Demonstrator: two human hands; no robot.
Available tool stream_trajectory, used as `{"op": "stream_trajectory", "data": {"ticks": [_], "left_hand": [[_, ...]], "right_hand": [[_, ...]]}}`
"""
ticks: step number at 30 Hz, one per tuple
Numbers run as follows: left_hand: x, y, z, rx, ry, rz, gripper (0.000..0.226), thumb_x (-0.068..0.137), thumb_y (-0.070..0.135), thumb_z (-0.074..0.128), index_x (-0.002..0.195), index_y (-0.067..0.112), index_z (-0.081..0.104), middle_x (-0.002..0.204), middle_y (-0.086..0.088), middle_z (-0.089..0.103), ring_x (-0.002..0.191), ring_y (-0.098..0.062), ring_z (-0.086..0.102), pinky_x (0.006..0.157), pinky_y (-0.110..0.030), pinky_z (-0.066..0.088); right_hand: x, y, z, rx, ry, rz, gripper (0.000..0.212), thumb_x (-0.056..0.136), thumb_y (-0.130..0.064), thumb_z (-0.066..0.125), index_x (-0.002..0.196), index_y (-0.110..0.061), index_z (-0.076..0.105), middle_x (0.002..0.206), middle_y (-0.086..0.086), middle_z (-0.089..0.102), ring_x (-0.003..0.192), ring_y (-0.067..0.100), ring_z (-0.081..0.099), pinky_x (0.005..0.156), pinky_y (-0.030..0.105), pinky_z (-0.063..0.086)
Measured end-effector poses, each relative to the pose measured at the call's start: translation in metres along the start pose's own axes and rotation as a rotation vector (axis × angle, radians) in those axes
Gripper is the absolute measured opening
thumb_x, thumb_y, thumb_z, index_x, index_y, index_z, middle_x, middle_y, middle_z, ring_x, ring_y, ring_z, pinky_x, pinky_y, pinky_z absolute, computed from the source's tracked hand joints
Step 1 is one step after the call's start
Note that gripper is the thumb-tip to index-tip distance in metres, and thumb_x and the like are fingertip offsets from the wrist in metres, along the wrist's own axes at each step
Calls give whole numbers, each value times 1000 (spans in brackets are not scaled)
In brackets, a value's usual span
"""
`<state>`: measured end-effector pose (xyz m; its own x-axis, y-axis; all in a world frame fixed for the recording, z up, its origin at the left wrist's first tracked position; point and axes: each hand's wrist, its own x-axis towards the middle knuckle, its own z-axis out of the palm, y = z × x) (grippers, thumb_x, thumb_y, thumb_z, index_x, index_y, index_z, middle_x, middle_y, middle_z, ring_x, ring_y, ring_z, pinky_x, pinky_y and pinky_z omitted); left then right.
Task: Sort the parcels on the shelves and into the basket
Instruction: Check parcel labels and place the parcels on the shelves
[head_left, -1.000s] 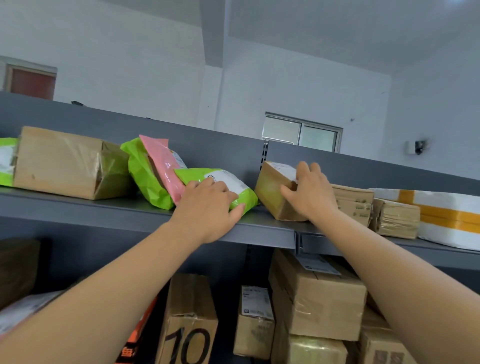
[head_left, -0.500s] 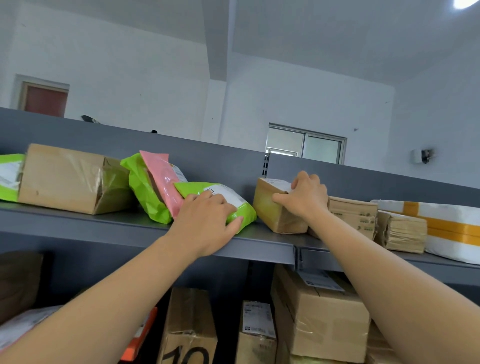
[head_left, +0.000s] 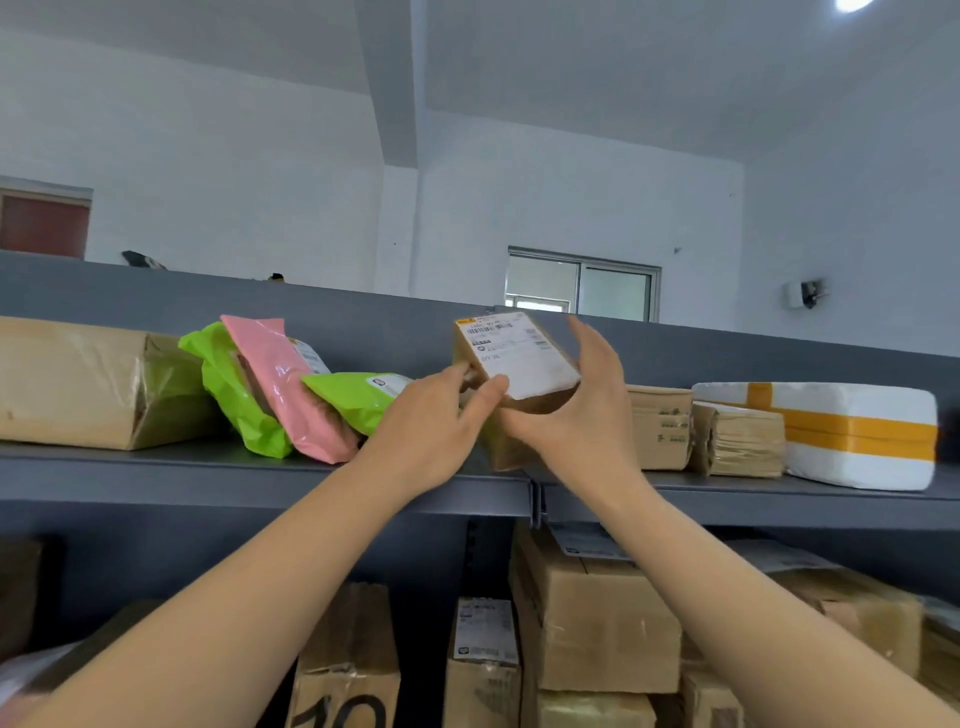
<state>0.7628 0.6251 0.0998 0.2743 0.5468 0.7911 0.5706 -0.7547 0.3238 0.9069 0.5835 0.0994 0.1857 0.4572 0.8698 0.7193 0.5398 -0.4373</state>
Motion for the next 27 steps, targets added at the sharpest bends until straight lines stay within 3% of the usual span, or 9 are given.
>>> {"op": "stream_trajectory", "data": {"ticks": [3, 6, 11, 15, 17, 21, 24, 27], "left_hand": [[-4, 6, 8, -101, -13, -24, 49, 94, 50, 41, 134, 22, 47, 131, 5, 57, 119, -15, 51, 89, -18, 35], [-5, 7, 14, -110, 12, -52, 62, 89, 54, 49, 139, 18, 41, 131, 0, 57, 120, -18, 51, 98, -29, 40], [-5, 4, 18, 20, 36, -27, 81, 85, 44, 63, 149, 22, 19, 138, -5, 48, 124, -21, 46, 93, -22, 33], [2, -2, 24, 220, 106, 56, 81, 82, 51, 63, 147, 23, 26, 145, -2, 31, 130, -24, 29, 107, -33, 26], [7, -1, 26, 332, 123, 149, 75, 81, 53, 61, 144, 24, 33, 146, 1, 32, 132, -21, 27, 107, -37, 29], [16, 4, 31, 458, 103, 210, 69, 82, 58, 56, 141, 27, 37, 138, 6, 42, 130, -18, 34, 103, -36, 32], [19, 2, 35, 506, 104, 169, 67, 85, 58, 52, 141, 27, 35, 135, 5, 43, 126, -19, 37, 100, -36, 34], [22, -2, 35, 515, 97, 139, 66, 86, 56, 52, 142, 26, 35, 136, 5, 42, 126, -20, 37, 98, -36, 34]], "right_hand": [[-7, 4, -3, 81, -4, 30, 97, 70, -26, 80, 148, -28, 22, 140, -6, 40, 127, 9, 41, 105, 33, 40], [-6, 12, -8, 218, -64, 116, 93, 74, -8, 75, 148, -27, 23, 137, -13, 43, 125, 6, 44, 101, 25, 43], [-3, 22, -8, 274, -123, 140, 78, 80, -1, 71, 145, -21, 33, 132, -15, 45, 117, -3, 43, 90, 7, 37], [1, 29, -2, 247, -219, 133, 66, 86, -1, 65, 143, -17, 37, 140, -4, 47, 126, 6, 46, 105, 25, 41], [1, 35, -6, 131, -184, 77, 58, 88, -7, 63, 140, -18, 42, 137, -2, 50, 127, 9, 47, 106, 30, 40], [8, 54, -32, -194, -4, -83, 51, 88, -15, 61, 136, -19, 45, 137, -1, 45, 127, 12, 36, 102, 17, 24], [26, 76, -49, -498, 2, -18, 66, 86, -37, 62, 143, -25, 33, 148, 4, 30, 137, 24, 21, 111, 35, 24], [43, 87, -54, -731, -132, 144, 84, 79, -65, 56, 147, -34, 18, 155, 5, 11, 142, 36, 7, 116, 49, 15]]}}
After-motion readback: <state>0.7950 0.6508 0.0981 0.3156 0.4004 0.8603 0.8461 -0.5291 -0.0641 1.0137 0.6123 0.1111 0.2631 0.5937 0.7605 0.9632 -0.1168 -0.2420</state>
